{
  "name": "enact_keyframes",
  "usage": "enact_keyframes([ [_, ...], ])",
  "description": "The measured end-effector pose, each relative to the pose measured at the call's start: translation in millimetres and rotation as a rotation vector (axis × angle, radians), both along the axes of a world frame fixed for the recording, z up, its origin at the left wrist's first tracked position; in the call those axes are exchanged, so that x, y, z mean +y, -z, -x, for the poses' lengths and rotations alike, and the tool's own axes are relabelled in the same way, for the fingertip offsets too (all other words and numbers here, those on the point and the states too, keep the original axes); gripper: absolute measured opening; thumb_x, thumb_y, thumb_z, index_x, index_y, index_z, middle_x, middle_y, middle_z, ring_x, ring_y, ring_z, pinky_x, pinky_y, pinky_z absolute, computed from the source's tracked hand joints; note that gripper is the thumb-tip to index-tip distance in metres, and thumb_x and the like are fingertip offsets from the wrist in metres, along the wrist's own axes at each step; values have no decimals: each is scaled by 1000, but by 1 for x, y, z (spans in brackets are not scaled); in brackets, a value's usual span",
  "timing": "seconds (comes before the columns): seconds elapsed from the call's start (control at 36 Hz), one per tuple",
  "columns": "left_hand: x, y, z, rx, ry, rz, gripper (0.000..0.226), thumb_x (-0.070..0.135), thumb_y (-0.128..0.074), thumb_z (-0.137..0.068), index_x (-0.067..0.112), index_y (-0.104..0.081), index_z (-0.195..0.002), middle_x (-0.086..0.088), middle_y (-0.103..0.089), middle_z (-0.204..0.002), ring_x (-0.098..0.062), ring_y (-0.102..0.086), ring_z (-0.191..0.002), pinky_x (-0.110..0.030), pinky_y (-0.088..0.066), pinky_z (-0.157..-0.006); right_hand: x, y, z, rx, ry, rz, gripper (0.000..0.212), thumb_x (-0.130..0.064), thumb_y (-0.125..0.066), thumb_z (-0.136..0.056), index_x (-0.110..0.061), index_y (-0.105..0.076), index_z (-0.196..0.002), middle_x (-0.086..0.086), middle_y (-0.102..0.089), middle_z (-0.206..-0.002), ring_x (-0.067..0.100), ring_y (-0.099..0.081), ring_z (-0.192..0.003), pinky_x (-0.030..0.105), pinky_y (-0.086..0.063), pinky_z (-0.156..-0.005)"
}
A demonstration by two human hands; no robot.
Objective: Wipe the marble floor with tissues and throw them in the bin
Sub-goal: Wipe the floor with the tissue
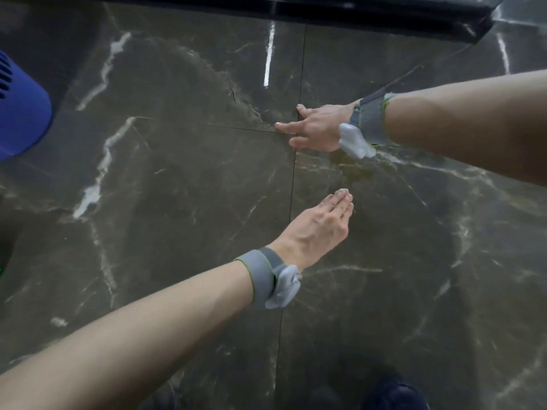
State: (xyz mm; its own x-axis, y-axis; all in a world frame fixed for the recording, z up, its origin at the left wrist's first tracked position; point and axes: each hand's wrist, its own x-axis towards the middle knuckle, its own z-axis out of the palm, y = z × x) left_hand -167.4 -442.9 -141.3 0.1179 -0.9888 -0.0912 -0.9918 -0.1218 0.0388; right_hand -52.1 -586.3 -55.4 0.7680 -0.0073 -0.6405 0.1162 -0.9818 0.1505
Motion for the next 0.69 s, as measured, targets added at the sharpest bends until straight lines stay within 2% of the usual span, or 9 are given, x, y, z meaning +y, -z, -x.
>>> enact_keyframes([
  [0.08, 3, 0, -17, -10, 37, 10, 64, -13, -30, -100, -2, -15, -162, -19, -12, -171, -27, -12, -160, -35, -9, -131, -6, 2, -1, -25, -16, -16, 52, -41, -19, -110, -56, -4, -157, 16, -5, -170, 38, -43, -143, 48, -44, -111],
  [0.14, 12, -1, -33, -39, 34, 9, 66, -12, -19, -97, -2, -14, -162, -17, -13, -171, -26, -14, -160, -34, -11, -131, -6, 4, -1, -45, -15, -33, 52, -37, -20, -110, -56, -9, -157, 14, -14, -170, 34, -35, -149, 46, -40, -114],
  [0.19, 20, 0, -49, -75, 0, -2, 70, -12, -20, -94, -1, -13, -162, -16, -13, -171, -25, -15, -159, -33, -12, -130, -6, 3, -2, -66, -8, -42, 52, -37, -22, -109, -55, -14, -157, 11, -23, -168, 29, -28, -153, 44, -36, -114],
  [0.28, 39, 0, -76, -116, -68, -69, 74, -8, -3, -89, -1, -9, -163, -16, -8, -172, -25, -10, -160, -34, -9, -131, -2, -1, -4, -57, -4, -37, 53, -36, -24, -109, -53, -16, -158, 10, -26, -167, 29, -28, -153, 41, -36, -113],
  [0.33, 55, -2, -95, -135, -119, -101, 77, -5, 3, -87, -1, -6, -163, -17, -6, -172, -26, -8, -160, -34, -8, -131, 1, -5, -3, -57, 19, -30, 57, -31, -28, -107, -55, -16, -157, 12, -26, -167, 32, -33, -150, 41, -42, -104],
  [0.39, 74, -5, -114, -96, -252, -56, 74, -11, -5, -90, 0, -9, -163, -16, -7, -172, -23, -8, -160, -30, -6, -130, 6, -12, -1, -50, 26, 5, 61, -26, -33, -105, -56, -18, -156, 12, -35, -161, 34, -45, -140, 40, -47, -90],
  [0.47, 113, -9, -141, -49, -451, -45, 66, -13, -27, -104, 4, -8, -164, -10, -5, -173, -18, -4, -160, -24, 1, -128, 18, -21, 1, -45, 49, 41, 69, -18, -38, -100, -57, -21, -155, 6, -50, -147, 33, -58, -123, 39, -54, -78],
  [0.58, 169, -17, -168, 39, -701, -38, 69, -15, -31, -101, 8, -16, -165, -7, -8, -173, -15, -7, -160, -23, -4, -128, 37, -27, 2, -53, 78, 100, 65, -19, -45, -99, -50, -28, -153, 3, -59, -132, 30, -63, -110, 36, -54, -76],
  [0.69, 226, -24, -186, 76, -904, -48, 74, -19, -31, -95, 7, -22, -164, -7, -13, -173, -17, -11, -160, -29, -14, -128, 60, -36, 2, -94, 37, 137, 49, -27, -53, -100, -29, -41, -148, 8, -59, -121, 30, -63, -98, 39, -52, -76],
])
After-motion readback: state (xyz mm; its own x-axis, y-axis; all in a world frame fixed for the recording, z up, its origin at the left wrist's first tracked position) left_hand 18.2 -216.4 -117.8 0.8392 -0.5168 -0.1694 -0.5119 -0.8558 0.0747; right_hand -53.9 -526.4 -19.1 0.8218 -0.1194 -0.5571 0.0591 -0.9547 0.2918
